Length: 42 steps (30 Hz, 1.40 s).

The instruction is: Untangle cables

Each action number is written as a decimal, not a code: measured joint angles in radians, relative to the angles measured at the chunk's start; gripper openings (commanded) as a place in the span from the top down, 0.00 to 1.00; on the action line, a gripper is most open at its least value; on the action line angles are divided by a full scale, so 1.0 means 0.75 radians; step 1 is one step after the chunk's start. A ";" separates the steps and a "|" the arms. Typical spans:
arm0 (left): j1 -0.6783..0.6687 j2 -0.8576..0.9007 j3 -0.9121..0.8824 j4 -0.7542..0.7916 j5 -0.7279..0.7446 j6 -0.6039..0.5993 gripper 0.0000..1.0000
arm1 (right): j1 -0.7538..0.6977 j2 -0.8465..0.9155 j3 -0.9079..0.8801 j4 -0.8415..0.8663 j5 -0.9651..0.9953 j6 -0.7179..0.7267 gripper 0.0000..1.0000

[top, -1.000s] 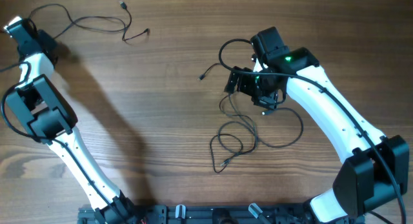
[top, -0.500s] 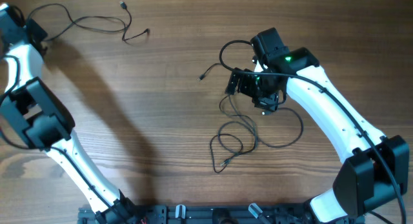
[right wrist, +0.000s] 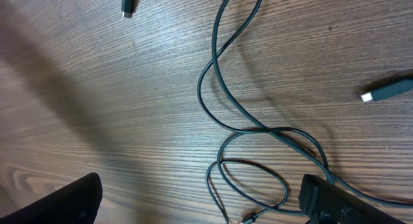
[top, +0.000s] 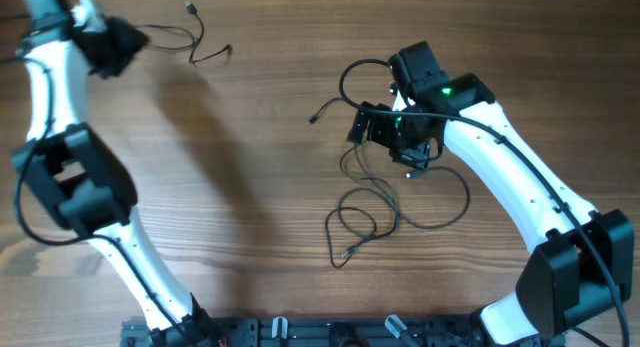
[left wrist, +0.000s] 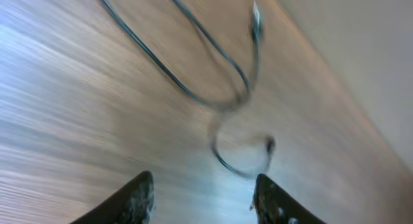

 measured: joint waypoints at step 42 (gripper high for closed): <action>-0.421 0.181 -0.001 0.297 -0.629 -0.023 0.96 | 0.000 0.000 -0.001 0.018 0.000 -0.077 0.00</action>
